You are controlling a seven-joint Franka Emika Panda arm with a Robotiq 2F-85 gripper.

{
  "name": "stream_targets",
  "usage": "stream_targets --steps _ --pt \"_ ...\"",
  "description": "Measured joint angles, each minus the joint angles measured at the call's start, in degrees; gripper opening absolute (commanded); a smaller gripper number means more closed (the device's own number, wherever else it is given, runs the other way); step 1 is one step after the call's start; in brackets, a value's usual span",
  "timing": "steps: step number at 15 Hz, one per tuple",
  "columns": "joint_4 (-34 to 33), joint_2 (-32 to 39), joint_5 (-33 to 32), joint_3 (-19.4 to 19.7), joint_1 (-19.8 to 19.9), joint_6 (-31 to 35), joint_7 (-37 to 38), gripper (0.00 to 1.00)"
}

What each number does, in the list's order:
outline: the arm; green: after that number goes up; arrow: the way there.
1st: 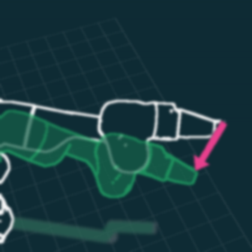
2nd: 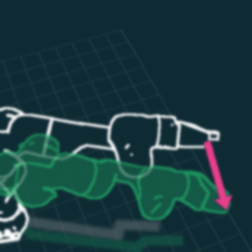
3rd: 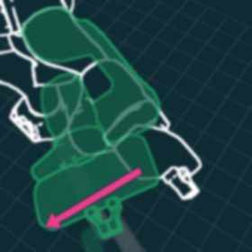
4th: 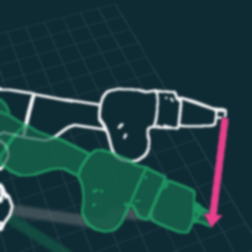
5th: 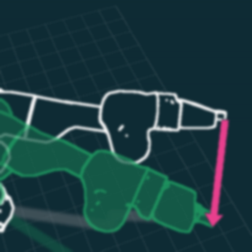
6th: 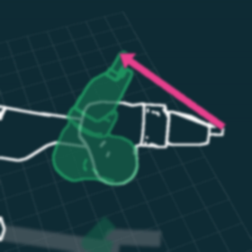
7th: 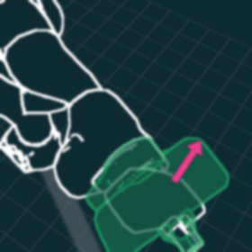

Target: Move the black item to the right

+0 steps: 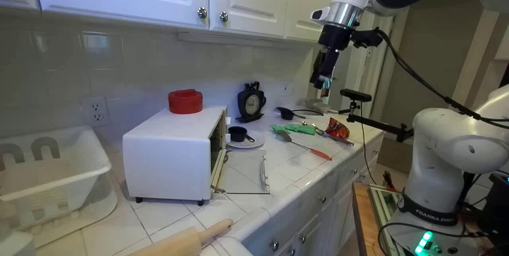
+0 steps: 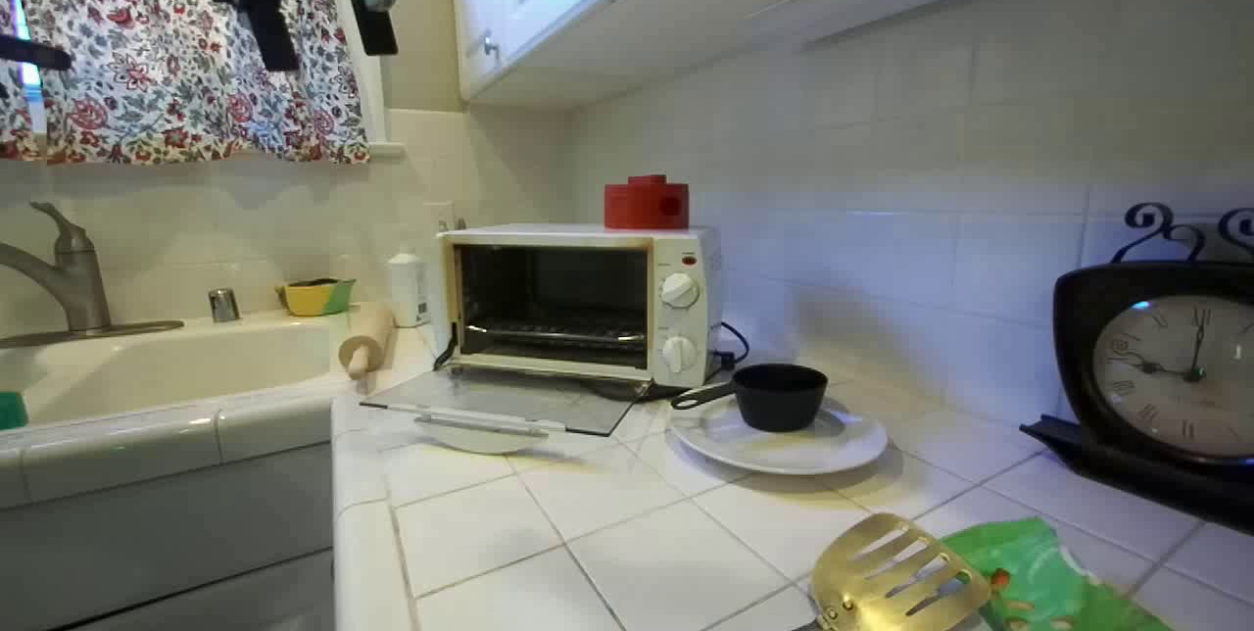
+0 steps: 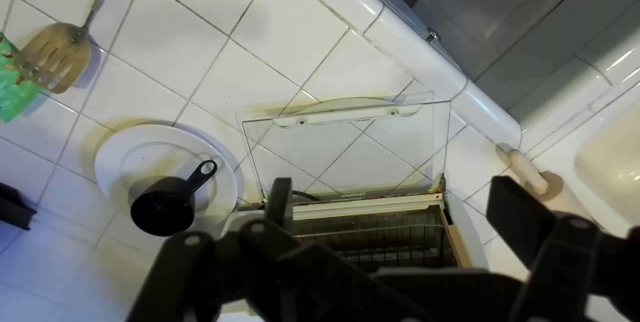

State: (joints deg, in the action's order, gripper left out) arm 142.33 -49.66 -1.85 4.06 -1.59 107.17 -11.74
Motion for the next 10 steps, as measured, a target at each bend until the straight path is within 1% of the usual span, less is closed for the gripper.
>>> stream_targets --steps 8,10 --pt "0.0 0.0 0.0 0.0 0.0 0.0 0.0 1.0" --pt "0.0 0.3 0.0 0.0 0.2 1.1 1.4 1.0"
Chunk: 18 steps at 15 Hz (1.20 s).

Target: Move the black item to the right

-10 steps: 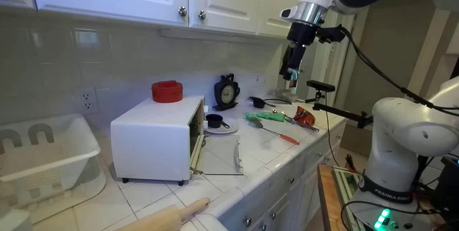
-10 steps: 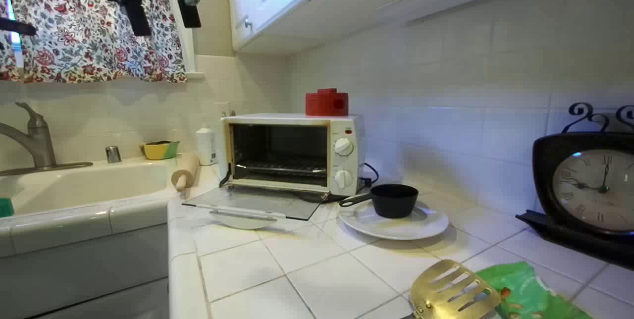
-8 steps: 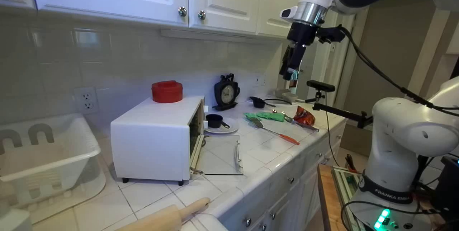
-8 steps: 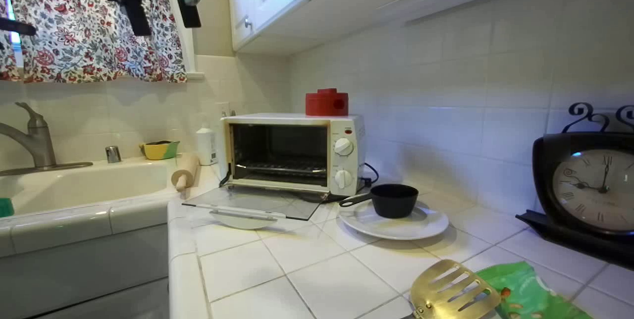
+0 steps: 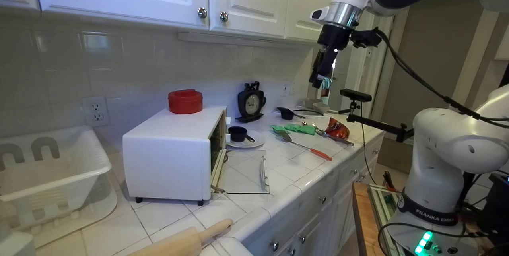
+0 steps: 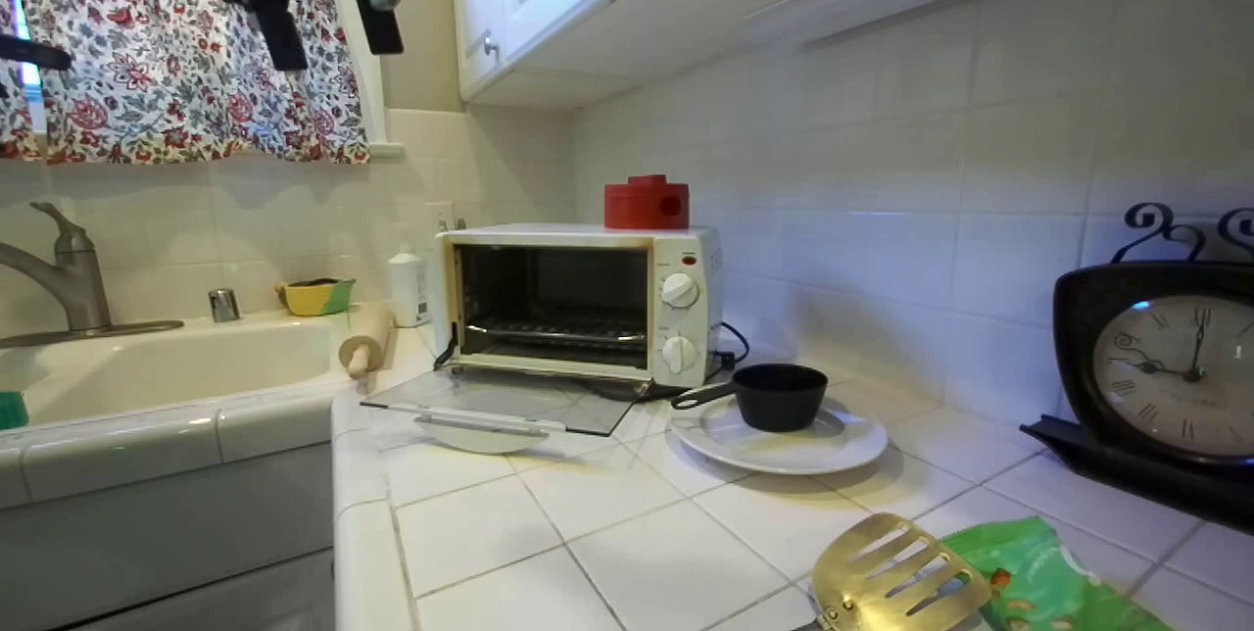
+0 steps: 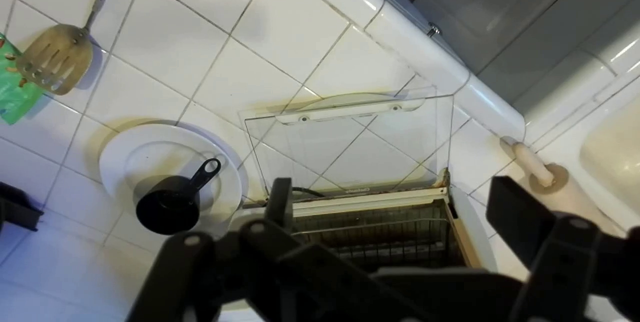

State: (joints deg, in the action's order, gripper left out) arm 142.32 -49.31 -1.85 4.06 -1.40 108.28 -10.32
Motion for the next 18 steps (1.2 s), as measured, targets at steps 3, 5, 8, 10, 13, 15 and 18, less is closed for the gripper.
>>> stream_targets --steps 3,5,8,10,13,15,18 --pt "0.0 3.7 0.0 0.0 1.5 9.4 4.6 1.0" --pt "-0.2 8.1 -0.2 -0.2 3.2 16.2 7.9 1.0" --pt "-1.0 15.6 -0.7 -0.9 6.0 23.1 11.6 1.0" --pt "-1.2 20.1 -1.5 -1.5 7.7 27.9 13.8 1.0" --pt "-1.2 26.2 -3.6 -2.2 9.8 36.7 16.9 1.0" --pt "-1.3 29.6 -4.2 -2.2 10.7 41.5 17.8 1.0" --pt "-1.8 33.5 -3.7 -1.8 11.0 46.1 18.4 1.0"
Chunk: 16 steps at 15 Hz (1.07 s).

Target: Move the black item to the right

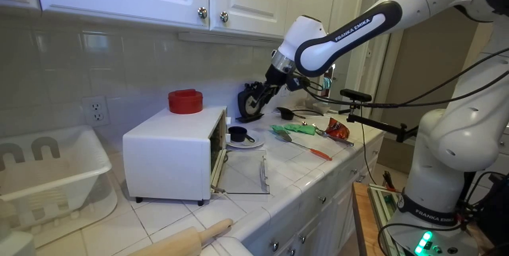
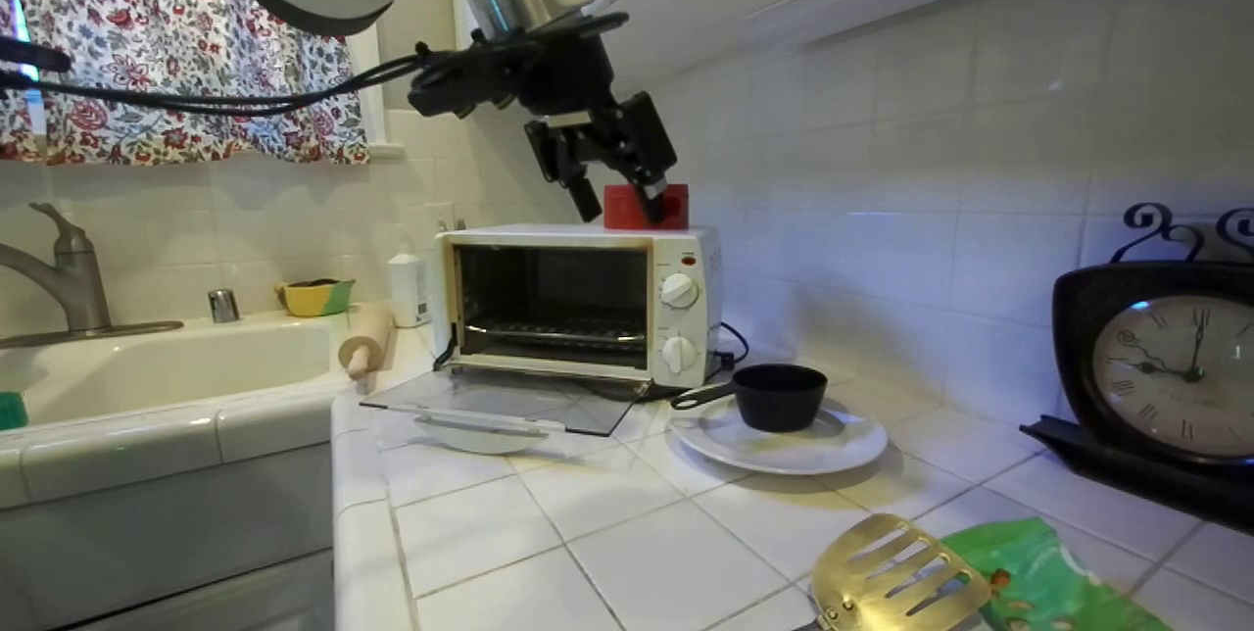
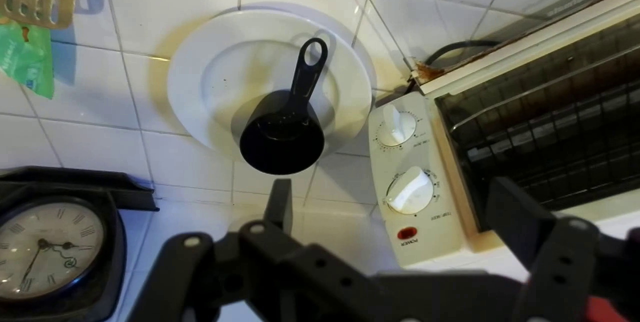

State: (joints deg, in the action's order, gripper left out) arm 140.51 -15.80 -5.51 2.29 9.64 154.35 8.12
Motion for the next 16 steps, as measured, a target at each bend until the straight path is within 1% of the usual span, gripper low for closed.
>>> stream_targets --steps 4,8,10,13,16 --pt "-1.8 3.0 1.7 0.3 0.0 0.1 2.3 1.0" --pt "-2.1 3.4 1.3 0.3 0.0 0.2 2.9 1.0" --pt "-2.1 4.7 0.5 0.3 0.6 0.7 4.3 1.0" --pt "-2.2 9.1 -2.0 0.4 1.8 3.3 7.7 1.0" --pt "-3.0 14.2 -3.3 1.2 1.9 6.6 10.1 1.0"
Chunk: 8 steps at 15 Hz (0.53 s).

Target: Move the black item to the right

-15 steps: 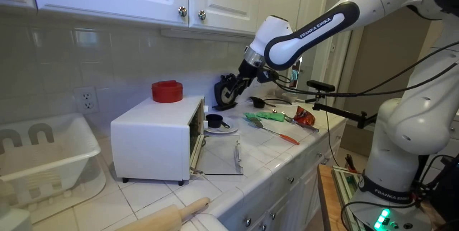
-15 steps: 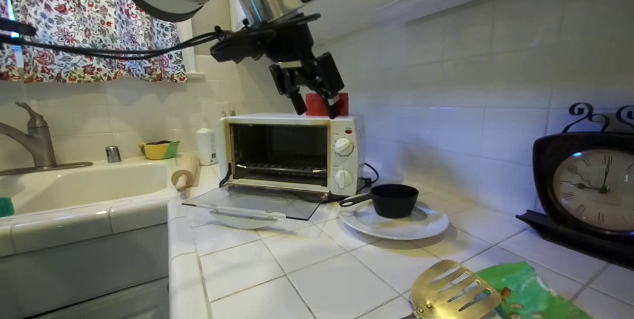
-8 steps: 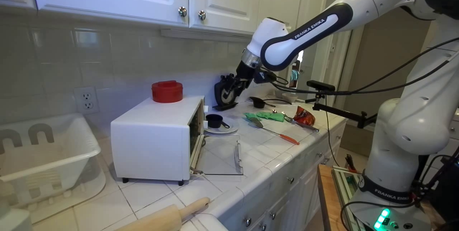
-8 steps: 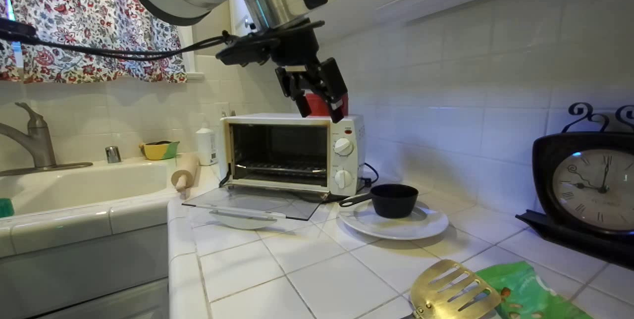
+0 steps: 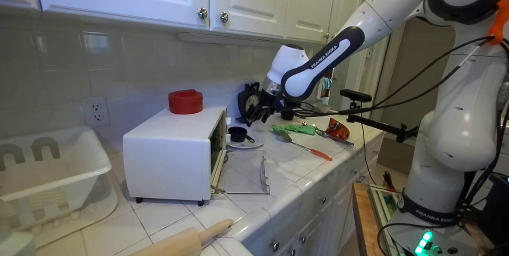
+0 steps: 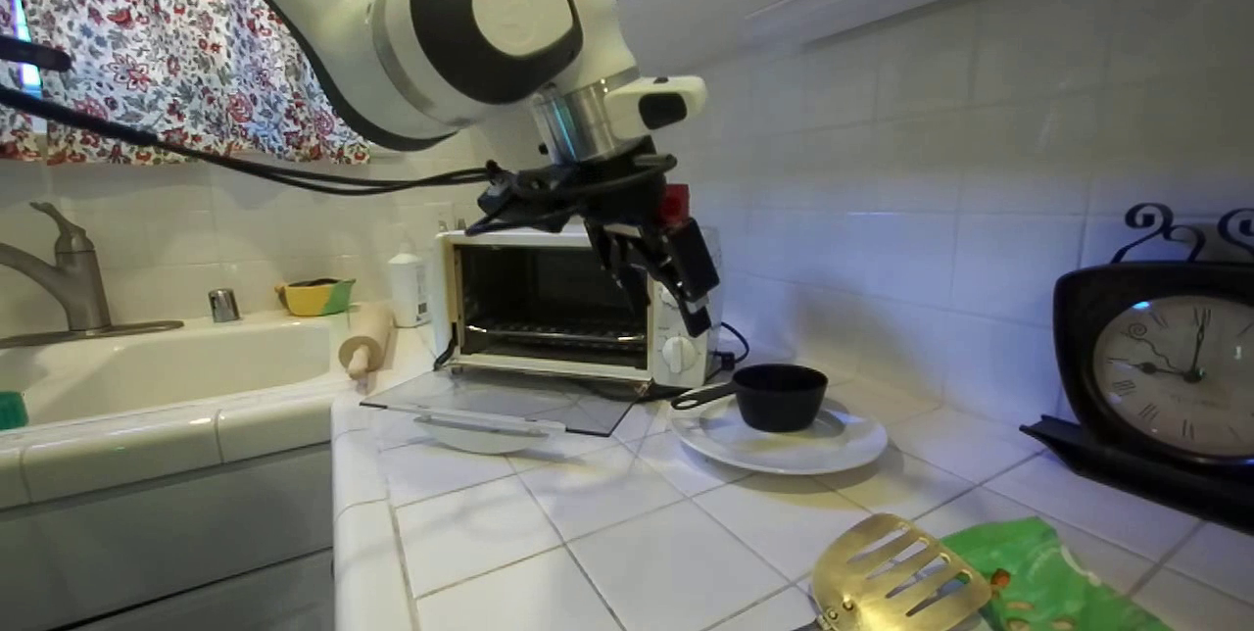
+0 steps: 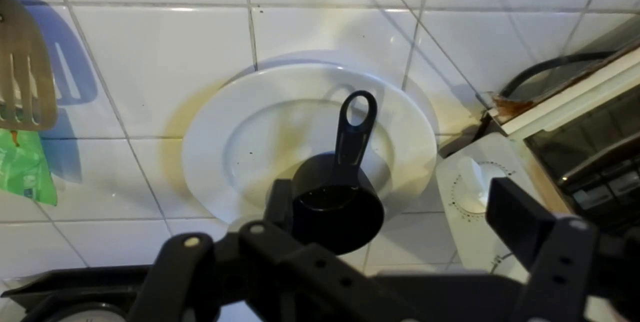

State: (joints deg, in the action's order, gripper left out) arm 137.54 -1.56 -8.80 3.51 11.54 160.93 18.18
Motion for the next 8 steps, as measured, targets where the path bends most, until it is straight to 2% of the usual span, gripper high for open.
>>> stream_targets --steps 8 --pt "-4.3 9.5 -0.2 0.6 0.0 4.2 4.9 1.0"
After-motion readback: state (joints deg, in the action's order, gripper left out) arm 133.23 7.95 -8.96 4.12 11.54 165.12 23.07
